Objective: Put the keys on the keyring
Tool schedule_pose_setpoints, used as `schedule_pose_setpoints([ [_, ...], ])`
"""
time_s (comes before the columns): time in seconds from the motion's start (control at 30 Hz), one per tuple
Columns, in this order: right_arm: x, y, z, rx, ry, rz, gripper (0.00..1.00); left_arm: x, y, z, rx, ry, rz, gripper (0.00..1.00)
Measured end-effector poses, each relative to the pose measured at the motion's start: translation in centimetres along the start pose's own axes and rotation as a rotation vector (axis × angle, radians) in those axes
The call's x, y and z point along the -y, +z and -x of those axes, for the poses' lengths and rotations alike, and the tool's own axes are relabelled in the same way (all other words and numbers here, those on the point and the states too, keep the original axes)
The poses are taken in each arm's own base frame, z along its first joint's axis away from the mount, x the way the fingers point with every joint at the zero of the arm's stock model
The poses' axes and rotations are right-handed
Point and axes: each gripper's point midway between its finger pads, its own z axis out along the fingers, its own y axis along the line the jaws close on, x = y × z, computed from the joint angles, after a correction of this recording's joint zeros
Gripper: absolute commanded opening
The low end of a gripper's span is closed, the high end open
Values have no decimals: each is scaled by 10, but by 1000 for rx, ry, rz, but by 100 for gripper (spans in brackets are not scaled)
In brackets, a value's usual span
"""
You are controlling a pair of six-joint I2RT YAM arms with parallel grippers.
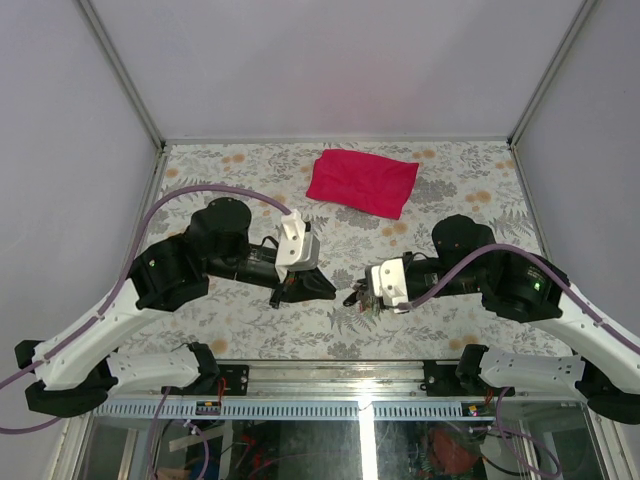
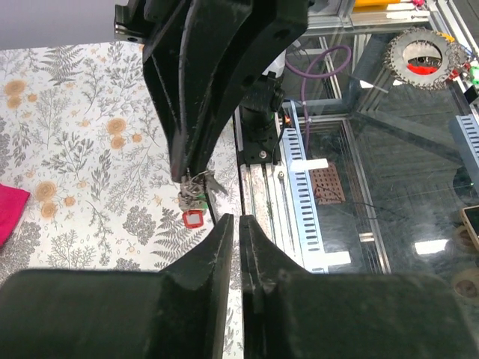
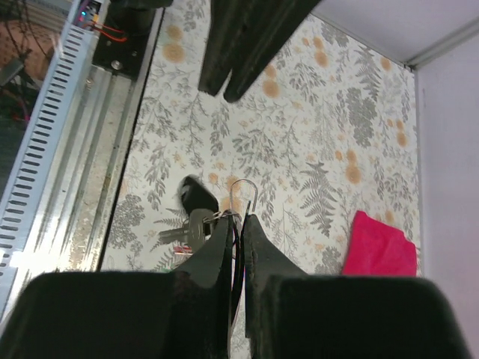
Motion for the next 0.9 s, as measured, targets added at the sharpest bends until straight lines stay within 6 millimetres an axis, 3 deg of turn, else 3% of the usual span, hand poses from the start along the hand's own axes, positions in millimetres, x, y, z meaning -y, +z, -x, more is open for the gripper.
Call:
schedule_pose_setpoints([
  [0.13, 8, -1, -7, -35, -22, -42, 0, -1, -2, 6, 26, 2, 17, 18],
  [0.33, 21, 1, -12, -53, -72, -103, 1, -12, -2, 10, 74, -32, 96, 41],
  [0.6, 36, 3, -23, -51, -156, -220, 1, -53, -2, 14, 188, -168, 336, 49],
  [0.73, 47, 0, -18, -29, -197, -286, 1, -73, -8, 15, 259, -247, 463, 52],
  [0.9, 61, -4, -8, 3, -233, -355, 1, -84, -8, 15, 316, -326, 516, 51],
])
